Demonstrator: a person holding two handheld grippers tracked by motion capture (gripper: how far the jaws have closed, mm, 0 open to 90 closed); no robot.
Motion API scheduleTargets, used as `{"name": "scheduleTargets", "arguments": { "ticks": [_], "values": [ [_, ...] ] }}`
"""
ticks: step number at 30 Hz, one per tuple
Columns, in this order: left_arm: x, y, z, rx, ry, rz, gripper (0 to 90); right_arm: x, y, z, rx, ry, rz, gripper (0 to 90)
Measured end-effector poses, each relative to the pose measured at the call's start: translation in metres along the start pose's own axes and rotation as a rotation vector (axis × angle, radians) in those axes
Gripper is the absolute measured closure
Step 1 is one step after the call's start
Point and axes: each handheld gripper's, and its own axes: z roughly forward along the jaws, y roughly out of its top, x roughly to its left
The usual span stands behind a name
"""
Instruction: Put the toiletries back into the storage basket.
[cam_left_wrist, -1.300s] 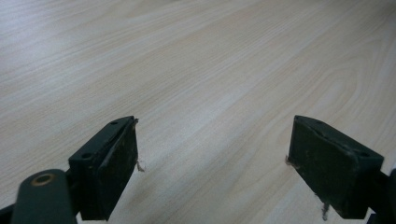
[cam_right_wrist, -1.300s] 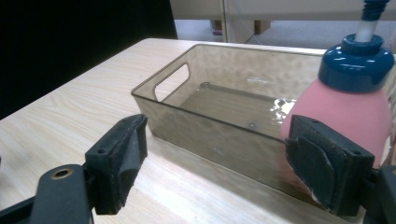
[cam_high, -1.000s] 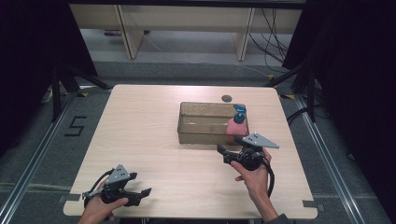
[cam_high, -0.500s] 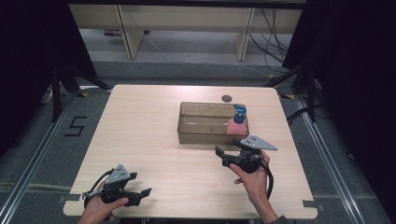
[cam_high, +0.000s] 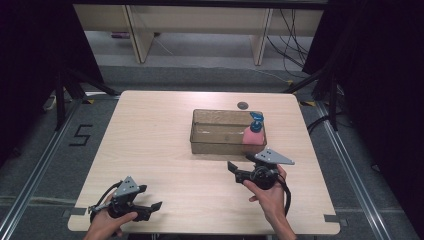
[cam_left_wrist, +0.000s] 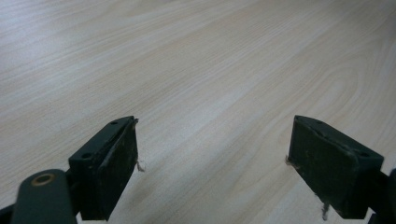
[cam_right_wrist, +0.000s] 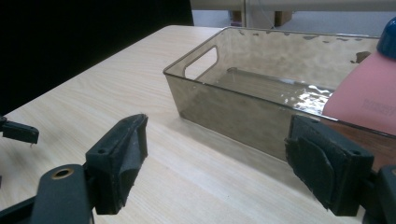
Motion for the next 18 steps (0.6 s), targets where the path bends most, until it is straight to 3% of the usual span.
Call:
{"name": "scheduleTargets", "arguments": {
  "ticks": [2, 3, 6, 8, 9, 16, 17, 18],
  "values": [
    [0.0004, 0.0001, -0.0003, 0.004, 0.001, 0.004, 15.2, 0.0014, -0.0009, -0.0001, -0.006, 0.008, 0.003, 21.5],
    [0.0004, 0.0001, -0.0002, 0.004, 0.001, 0.004, 15.2, 0.0004, -0.0013, -0.0004, -0.008, -0.007, -0.027, 21.5],
    [0.0000, 0.0000, 0.0001, 0.000, 0.001, 0.000, 15.2, 0.0039, -0.0030, -0.0012, 0.002, 0.017, 0.010, 21.5],
    [0.0000, 0.0000, 0.0001, 0.000, 0.001, 0.000, 15.2, 0.0033, -0.0036, -0.0016, 0.006, 0.005, -0.022, 21.4],
    [0.0003, 0.0000, -0.0002, 0.003, 0.002, 0.003, 15.2, 0.0049, -0.0043, -0.0020, 0.010, 0.014, -0.002, 21.4],
    [0.0004, 0.0000, -0.0002, 0.004, 0.002, 0.005, 15.2, 0.0072, -0.0062, -0.0031, -0.001, 0.028, -0.012, 21.1],
    [0.0004, 0.0000, -0.0003, 0.003, 0.002, 0.004, 15.2, 0.0102, -0.0074, -0.0041, 0.007, 0.031, 0.020, 21.0],
    [0.0004, 0.0000, -0.0002, 0.003, 0.002, 0.004, 15.2, 0.0089, -0.0076, -0.0046, 0.013, 0.032, -0.002, 21.0]
  ]
}}
